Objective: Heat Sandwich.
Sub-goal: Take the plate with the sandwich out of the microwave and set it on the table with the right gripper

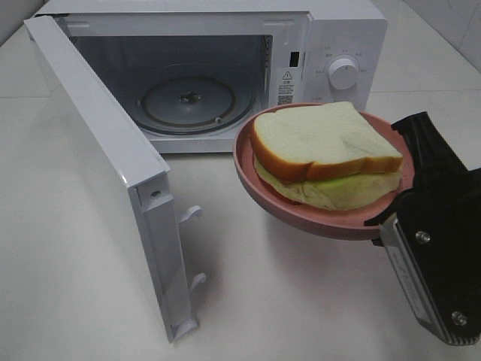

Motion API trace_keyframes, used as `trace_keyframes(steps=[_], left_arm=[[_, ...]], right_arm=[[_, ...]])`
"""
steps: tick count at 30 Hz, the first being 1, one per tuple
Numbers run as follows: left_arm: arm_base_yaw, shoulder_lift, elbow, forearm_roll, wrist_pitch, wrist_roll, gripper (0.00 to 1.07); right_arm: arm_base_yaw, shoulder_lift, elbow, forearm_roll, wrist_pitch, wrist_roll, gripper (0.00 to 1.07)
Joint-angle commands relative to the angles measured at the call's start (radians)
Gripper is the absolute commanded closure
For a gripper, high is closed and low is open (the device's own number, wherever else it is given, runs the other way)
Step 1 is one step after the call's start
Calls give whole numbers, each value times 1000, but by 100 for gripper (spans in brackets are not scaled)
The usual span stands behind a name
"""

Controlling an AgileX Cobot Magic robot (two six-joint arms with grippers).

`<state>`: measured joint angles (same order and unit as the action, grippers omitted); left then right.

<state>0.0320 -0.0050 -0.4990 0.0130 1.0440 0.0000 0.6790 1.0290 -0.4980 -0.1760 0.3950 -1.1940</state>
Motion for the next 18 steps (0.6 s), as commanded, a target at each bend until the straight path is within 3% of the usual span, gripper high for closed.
trace_keyframes(steps=[1,18], left_arm=[[2,-25,3,1,-9,0,7],[2,-25,3,1,-9,0,7]], right_arm=[[-2,-47,-1,-24,14,37,107],[-2,-75,21,-337,146,543,107]])
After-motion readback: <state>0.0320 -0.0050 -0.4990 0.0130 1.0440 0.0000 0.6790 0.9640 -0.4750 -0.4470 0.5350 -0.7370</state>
